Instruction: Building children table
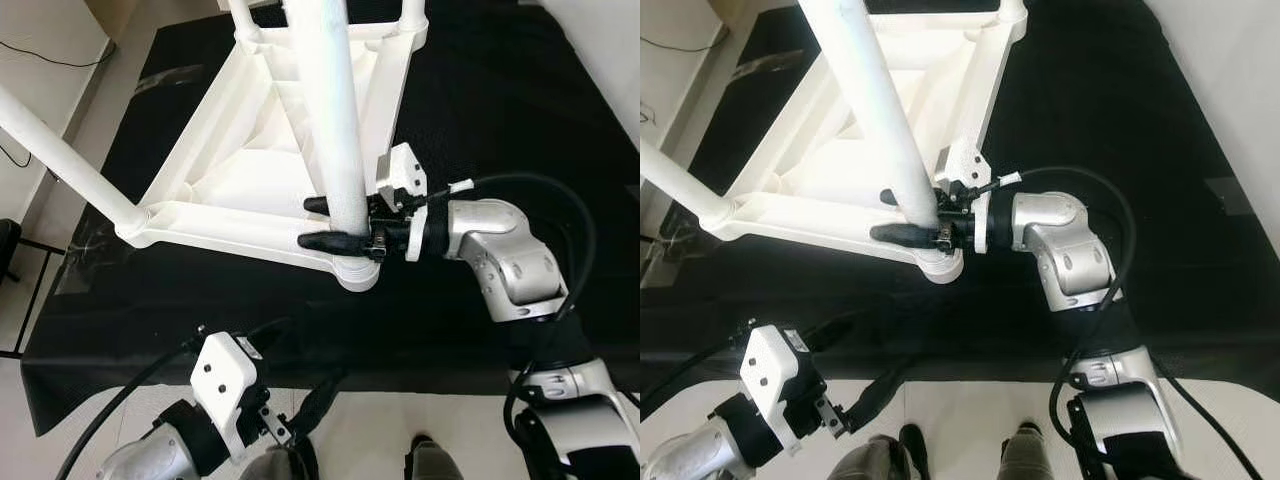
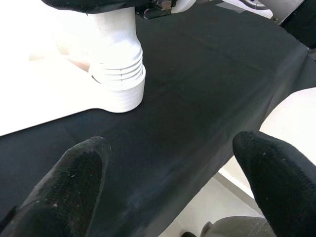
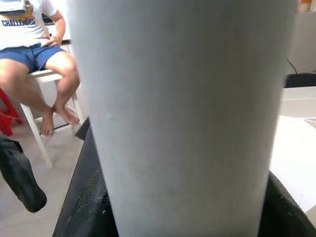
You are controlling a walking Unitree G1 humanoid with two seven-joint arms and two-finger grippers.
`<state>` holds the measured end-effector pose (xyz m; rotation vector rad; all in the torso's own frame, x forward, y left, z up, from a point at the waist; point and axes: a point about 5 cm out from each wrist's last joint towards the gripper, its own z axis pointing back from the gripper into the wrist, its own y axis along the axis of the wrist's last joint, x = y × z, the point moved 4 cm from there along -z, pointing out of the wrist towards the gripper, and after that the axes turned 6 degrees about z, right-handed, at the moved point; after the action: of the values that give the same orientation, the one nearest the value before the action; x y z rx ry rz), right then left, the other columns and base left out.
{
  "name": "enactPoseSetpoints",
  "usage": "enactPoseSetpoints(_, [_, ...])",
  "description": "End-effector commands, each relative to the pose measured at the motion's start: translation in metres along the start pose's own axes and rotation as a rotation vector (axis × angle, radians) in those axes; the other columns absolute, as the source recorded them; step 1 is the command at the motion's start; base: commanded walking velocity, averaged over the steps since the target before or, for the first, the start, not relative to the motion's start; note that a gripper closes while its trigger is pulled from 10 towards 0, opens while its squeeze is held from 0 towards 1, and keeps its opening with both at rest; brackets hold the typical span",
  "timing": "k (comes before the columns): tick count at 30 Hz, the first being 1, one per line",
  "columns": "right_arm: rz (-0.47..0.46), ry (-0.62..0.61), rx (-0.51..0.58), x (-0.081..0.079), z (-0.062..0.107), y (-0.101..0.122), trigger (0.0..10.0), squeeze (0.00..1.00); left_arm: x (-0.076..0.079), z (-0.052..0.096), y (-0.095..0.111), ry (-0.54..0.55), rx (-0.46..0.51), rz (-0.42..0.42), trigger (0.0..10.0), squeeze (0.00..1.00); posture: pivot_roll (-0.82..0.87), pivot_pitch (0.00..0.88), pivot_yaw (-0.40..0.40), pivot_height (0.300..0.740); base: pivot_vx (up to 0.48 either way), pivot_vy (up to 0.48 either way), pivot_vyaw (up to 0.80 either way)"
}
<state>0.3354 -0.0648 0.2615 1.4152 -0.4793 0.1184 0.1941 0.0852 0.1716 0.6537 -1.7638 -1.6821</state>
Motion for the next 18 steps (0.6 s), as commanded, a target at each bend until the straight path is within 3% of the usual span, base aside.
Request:
enactPoseSetpoints(1, [-0.031,-0.003,-0.008,-0.005,-0.005,-0.008,0.0,0.00,0.003,0.002,-0.001,-0.001,-0.003,0.013,10.0,0.00,-0.06,0.331,0.161,0.740,0.000,0.000,0.00])
enactPoseSetpoints(2, [-0.056,-0.103,-0.028,-0.001,-0.002,-0.013,0.0,0.00,0.003,0.003,-0.001,-0.001,-0.002,0.015,10.0,0.00,-0.07,0.335,0.155,0.740,0.000,0.000,0.00])
enactPoseSetpoints(4, [-0.074,-0.175,-0.043,0.002,0.001,-0.016,0.0,0.00,0.004,0.003,-0.001,-0.001,-0.001,0.017,10.0,0.00,-0.07,0.335,0.155,0.740,0.000,0.000,0.00])
enactPoseSetpoints(6, [-0.159,-0.430,-0.101,0.001,0.003,-0.031,0.0,0.00,0.003,0.004,0.000,0.001,0.000,0.018,10.0,0.00,-0.07,0.343,0.148,0.740,0.000,0.000,0.00])
enactPoseSetpoints(7, [-0.151,-0.641,-0.206,0.005,0.011,-0.045,0.0,0.00,0.003,0.005,0.000,0.002,0.000,0.018,10.0,0.00,-0.07,0.344,0.150,0.740,0.000,0.000,0.00])
enactPoseSetpoints(8, [-0.151,-0.641,-0.206,0.005,0.011,-0.045,0.0,0.00,0.003,0.005,0.000,0.002,0.000,0.018,10.0,0.00,-0.07,0.344,0.150,0.740,0.000,0.000,0.00])
enactPoseSetpoints(10, [-0.173,-0.871,-0.334,-0.018,0.023,-0.061,0.0,0.00,0.001,0.004,0.001,0.005,0.001,0.018,10.0,0.00,-0.05,0.349,0.174,0.740,0.000,0.000,0.00])
enactPoseSetpoints(14, [-0.175,-0.890,-0.336,-0.030,0.019,-0.058,0.0,0.00,-0.001,0.004,0.001,0.004,-0.003,0.017,10.0,0.00,-0.06,0.344,0.182,0.740,0.000,0.000,0.00])
enactPoseSetpoints(18, [-0.176,-0.847,-0.311,-0.029,0.009,-0.054,0.0,0.00,-0.001,0.004,0.000,0.000,-0.007,0.017,10.0,0.00,-0.05,0.332,0.168,0.740,0.000,0.000,0.00])
